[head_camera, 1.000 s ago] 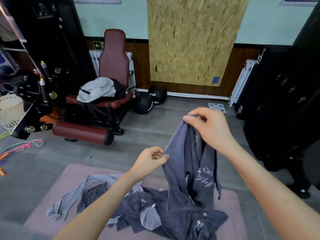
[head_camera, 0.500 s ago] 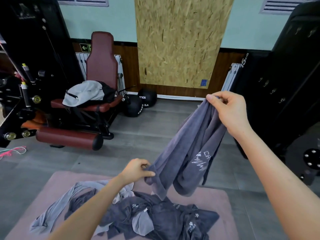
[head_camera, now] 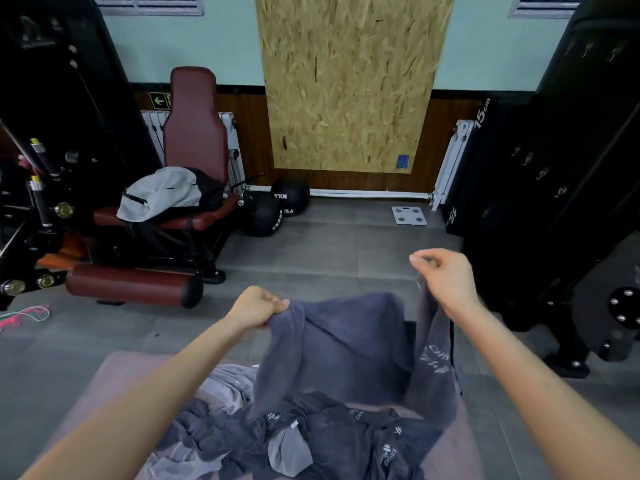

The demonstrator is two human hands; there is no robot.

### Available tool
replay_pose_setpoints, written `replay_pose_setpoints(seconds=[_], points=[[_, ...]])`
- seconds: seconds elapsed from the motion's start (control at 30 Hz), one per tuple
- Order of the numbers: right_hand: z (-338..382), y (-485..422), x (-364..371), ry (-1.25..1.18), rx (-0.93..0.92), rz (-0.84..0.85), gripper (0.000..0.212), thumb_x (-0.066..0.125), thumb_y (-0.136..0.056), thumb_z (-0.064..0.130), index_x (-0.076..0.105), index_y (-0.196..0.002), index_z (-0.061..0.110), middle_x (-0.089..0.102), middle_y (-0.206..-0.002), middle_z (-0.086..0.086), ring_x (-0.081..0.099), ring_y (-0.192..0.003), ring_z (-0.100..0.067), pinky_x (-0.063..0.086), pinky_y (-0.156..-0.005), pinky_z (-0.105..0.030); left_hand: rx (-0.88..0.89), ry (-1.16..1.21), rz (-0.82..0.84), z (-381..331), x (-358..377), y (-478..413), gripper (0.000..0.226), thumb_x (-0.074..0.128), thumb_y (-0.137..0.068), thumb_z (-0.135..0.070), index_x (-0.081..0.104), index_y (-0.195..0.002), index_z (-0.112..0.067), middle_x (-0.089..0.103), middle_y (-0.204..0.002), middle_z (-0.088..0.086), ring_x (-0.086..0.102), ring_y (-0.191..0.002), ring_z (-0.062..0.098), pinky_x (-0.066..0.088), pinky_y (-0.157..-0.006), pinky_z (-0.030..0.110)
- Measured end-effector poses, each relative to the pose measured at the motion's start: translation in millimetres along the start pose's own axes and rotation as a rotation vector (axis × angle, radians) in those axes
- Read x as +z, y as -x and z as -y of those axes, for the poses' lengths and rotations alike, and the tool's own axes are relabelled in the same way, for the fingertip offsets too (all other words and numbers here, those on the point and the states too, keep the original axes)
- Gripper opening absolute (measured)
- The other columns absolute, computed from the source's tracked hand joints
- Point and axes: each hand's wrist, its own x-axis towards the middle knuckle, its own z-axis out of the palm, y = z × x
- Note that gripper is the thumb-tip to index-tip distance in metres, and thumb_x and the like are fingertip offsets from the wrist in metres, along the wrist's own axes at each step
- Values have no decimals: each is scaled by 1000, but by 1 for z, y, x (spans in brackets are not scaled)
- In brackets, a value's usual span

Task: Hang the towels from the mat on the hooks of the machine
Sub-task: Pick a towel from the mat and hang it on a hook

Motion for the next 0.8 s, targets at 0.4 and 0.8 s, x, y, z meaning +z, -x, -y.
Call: replay_pose_setpoints(seconds=[0.4, 0.8], points=[[15, 73, 47, 137, -359, 66, 17, 59, -80, 14, 67, -94, 14, 57, -69, 2, 51, -67, -15, 30, -64, -19, -267, 329, 247, -64, 16, 16, 20, 62, -82, 8, 55, -78, -10, 52, -70, 4, 56, -56, 11, 52, -45, 21], [68, 87, 71, -354, -151, 17, 31, 72, -78, 14, 45, -74, 30, 59, -67, 2, 53, -63, -8, 45, -67, -19, -268, 285, 212, -73, -3, 24, 14, 65, -82, 2, 60, -74, -7, 56, -71, 4, 57, -53, 9, 52, -46, 20]])
